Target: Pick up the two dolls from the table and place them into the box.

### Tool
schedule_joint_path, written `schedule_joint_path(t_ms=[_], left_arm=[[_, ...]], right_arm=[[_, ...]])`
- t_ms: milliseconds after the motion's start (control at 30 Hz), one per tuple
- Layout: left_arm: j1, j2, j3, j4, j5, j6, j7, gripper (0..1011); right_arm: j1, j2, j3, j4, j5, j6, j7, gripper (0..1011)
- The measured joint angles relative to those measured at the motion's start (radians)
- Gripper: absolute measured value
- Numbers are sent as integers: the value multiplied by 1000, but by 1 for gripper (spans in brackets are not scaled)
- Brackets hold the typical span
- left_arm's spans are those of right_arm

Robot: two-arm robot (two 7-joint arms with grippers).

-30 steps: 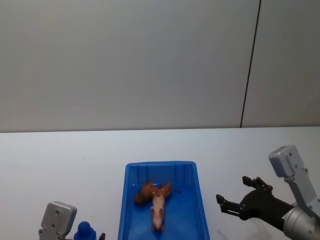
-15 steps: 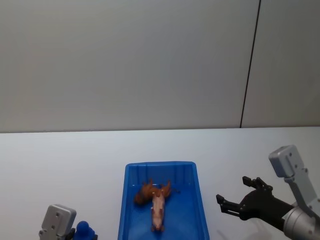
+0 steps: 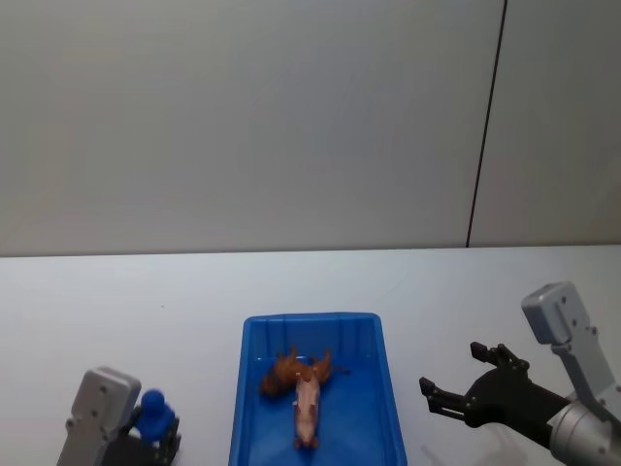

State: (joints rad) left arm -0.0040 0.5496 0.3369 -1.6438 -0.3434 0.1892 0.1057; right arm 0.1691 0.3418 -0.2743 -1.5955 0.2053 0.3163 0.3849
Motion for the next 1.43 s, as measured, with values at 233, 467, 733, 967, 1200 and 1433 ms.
schedule_joint_path(t_ms=[233,467,733,967,1200,1433], left_arm=[[-38,-16,-5,-18,42,-22,-44,445],[-99,-66,6,-14,88,-47,-119,393],[-162,-130,30,16,129,-72,-205,598],[-225,-197,57,61,158,-100,-286,820],[-270,-239,72,92,172,-130,-347,1001],[-293,-259,76,105,177,-152,-385,1001]], right_arm=[[0,0,0,0,0,0,0,1001],[0,0,0,0,0,0,0,1001],[0,0,0,0,0,0,0,1001],[0,0,0,0,0,0,0,1001],[0,0,0,0,0,0,0,1001],[0,0,0,0,0,0,0,1001]])
